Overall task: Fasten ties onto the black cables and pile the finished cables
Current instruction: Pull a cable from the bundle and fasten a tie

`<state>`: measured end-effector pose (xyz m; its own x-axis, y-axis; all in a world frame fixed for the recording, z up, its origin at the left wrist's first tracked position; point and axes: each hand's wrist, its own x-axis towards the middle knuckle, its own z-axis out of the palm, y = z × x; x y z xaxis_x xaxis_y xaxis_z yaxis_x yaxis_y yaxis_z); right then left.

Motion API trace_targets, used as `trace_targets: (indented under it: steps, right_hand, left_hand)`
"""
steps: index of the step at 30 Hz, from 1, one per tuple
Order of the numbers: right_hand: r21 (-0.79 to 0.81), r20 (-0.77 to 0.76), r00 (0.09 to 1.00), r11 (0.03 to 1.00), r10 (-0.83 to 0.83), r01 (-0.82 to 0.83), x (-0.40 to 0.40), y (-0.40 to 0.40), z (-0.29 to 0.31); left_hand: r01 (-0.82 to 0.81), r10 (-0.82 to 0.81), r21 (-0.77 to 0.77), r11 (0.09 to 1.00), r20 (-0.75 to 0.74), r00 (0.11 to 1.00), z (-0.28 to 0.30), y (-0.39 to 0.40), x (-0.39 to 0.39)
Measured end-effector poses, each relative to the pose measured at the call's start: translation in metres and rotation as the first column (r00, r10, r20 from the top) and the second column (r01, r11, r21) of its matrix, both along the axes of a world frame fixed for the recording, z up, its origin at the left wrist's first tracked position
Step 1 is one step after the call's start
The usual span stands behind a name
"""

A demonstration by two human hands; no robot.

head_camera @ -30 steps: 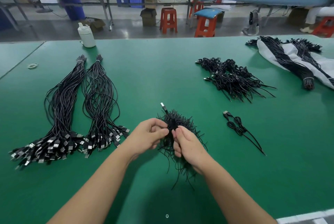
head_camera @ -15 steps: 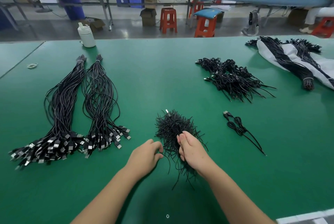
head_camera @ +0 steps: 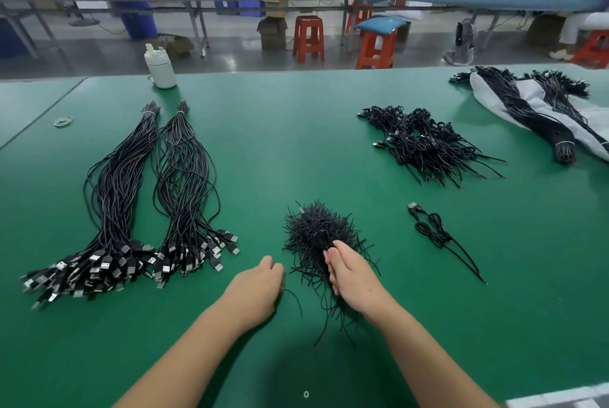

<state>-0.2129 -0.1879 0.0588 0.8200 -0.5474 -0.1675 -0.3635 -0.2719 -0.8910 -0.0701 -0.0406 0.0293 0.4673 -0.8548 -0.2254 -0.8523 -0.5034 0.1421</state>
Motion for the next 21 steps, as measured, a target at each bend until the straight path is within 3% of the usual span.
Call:
trace_targets:
  steps: [3, 5, 7, 10, 12, 15, 17, 21]
  right_hand:
    - [0.001, 0.006, 1.000, 1.000, -0.004, 0.004, 0.000, 0.000, 0.001]
    - [0.047, 0.029, 1.000, 0.999, 0.012, -0.014, 0.002, 0.003, 0.001]
    - [0.059, 0.056, 0.997, 0.997, 0.046, -0.049, 0.005, 0.009, 0.003]
    - [-0.064, 0.077, 0.990, 0.992, 0.117, -0.113, 0.011, 0.019, 0.008]
    - [-0.124, 0.077, 0.985, 0.982, 0.154, -0.144, 0.013, 0.025, 0.009]
    - [-0.045, 0.087, 0.987, 0.990, 0.138, -0.134, 0.015, 0.025, 0.006]
    - [-0.010, 0.086, 0.992, 0.995, 0.097, -0.097, 0.016, 0.024, 0.005]
    - [-0.024, 0.080, 0.996, 0.999, 0.040, -0.039, 0.016, 0.024, 0.004]
  left_hand:
    - [-0.098, 0.099, -0.046, 0.994, 0.025, 0.995, 0.013, 0.008, 0.017]
    - [-0.238, 0.234, -0.177, 0.955, -0.043, 0.971, 0.021, 0.008, 0.027]
    - [-0.406, 0.343, -0.328, 0.853, -0.235, 0.910, 0.031, 0.005, 0.028]
    - [-0.573, 0.316, -0.441, 0.691, -0.529, 0.787, 0.047, -0.007, 0.011]
    - [-0.573, 0.246, -0.472, 0.670, -0.587, 0.771, 0.056, -0.012, -0.005]
    - [-0.517, 0.194, -0.488, 0.704, -0.568, 0.800, 0.062, -0.012, -0.020]
    - [-0.531, 0.176, -0.473, 0.703, -0.608, 0.774, 0.064, -0.010, -0.022]
    - [-0.525, 0.158, -0.462, 0.715, -0.624, 0.765, 0.067, -0.008, -0.026]
